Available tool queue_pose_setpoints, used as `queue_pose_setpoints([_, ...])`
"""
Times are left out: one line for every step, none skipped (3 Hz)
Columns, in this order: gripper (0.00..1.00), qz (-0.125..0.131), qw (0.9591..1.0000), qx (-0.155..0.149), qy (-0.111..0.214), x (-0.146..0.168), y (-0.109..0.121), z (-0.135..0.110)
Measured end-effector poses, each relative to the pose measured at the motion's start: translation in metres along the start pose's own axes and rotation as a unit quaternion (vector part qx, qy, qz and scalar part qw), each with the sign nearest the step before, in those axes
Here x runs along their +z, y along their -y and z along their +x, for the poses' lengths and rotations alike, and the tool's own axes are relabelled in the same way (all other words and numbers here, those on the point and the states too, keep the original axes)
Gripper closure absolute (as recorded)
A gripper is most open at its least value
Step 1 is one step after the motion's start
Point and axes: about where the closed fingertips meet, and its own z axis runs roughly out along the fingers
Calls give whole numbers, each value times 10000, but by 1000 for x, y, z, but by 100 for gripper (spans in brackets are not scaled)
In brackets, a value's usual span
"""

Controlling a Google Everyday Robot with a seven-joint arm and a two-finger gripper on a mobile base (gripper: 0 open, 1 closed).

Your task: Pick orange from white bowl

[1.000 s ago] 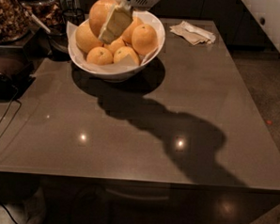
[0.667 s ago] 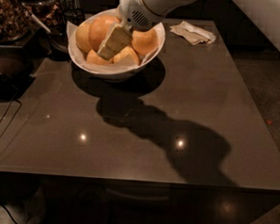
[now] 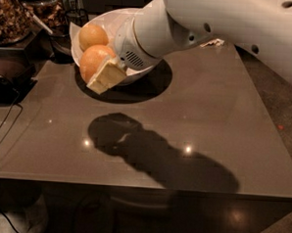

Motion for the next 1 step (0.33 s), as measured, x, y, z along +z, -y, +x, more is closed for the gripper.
queue_pose_setpoints([100, -4, 10000, 7, -7, 0, -1, 0])
